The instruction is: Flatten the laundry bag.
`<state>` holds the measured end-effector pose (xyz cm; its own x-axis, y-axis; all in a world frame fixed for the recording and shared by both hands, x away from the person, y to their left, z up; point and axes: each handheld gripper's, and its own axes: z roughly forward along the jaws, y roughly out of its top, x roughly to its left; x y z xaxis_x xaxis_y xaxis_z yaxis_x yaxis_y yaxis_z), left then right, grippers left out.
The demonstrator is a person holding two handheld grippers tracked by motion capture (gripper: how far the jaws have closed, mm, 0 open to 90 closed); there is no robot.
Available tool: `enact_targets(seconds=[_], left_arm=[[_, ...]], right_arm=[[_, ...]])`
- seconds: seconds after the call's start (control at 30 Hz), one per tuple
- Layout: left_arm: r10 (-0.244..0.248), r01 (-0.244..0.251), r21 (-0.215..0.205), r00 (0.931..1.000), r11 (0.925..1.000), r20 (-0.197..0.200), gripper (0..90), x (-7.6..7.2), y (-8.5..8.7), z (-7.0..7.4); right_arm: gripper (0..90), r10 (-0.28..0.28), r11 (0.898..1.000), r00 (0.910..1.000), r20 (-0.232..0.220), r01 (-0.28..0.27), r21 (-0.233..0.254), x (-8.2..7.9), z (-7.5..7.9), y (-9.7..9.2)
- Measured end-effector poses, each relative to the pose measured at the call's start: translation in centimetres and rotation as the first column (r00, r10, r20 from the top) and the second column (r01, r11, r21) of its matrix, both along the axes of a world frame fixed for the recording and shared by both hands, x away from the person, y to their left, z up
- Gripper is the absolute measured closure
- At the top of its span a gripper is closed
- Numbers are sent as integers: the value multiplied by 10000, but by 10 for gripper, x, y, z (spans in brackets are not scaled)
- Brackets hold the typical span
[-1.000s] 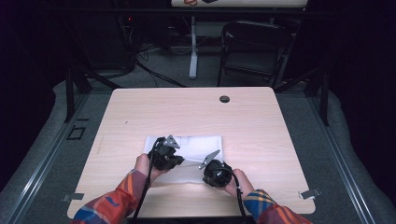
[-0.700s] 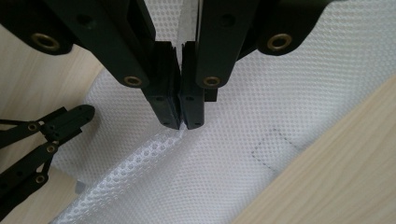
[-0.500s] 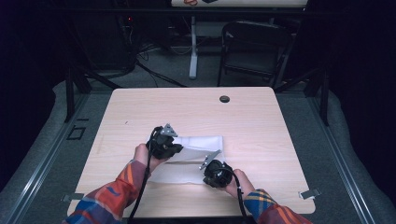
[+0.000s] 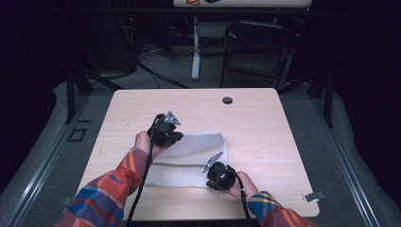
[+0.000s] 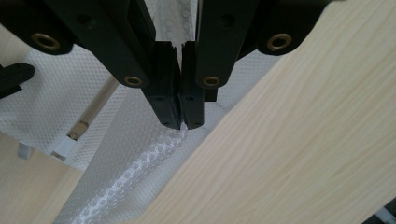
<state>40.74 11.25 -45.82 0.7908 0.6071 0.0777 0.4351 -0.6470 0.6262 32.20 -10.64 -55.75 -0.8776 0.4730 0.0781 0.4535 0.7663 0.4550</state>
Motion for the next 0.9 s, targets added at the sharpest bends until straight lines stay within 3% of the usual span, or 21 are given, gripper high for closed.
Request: enact_targets(seconds=[0.47,0.5,0.57,0.67,0.7,0.73,0.83,0.9], left_arm=[[374,-379,99,9983,9992,446,873,21,-3,17],[398,-401,60,9982,9992,438,872,22,-3,17],[476,-479,51,9977,9988,481,873,26,-3,19],[639,-650,186,9965,9977,544,873,31,-4,21],[708,-720,212,9961,9972,533,872,32,-3,21],[737,-753,271,9957,9968,553,872,33,-4,23],[813,-844,409,9941,9956,716,872,35,-5,27],[868,-902,383,9927,9952,834,873,37,-5,29]], right_arm=[[900,129,9997,9998,-175,-133,-204,-1,2,-1],[900,23,10000,9998,-218,-22,75,-1,0,-1],[900,-1,9999,9996,-286,4,129,-1,0,-1],[900,239,9991,9995,-209,-247,-354,1,3,-3],[900,43,9999,9995,-328,-40,97,-1,0,-3],[900,38,9999,9994,-332,-34,99,-1,0,-3],[900,189,9994,9996,-194,-195,-287,-1,2,-2],[900,187,9995,9995,-246,-193,-264,-1,2,-2]])
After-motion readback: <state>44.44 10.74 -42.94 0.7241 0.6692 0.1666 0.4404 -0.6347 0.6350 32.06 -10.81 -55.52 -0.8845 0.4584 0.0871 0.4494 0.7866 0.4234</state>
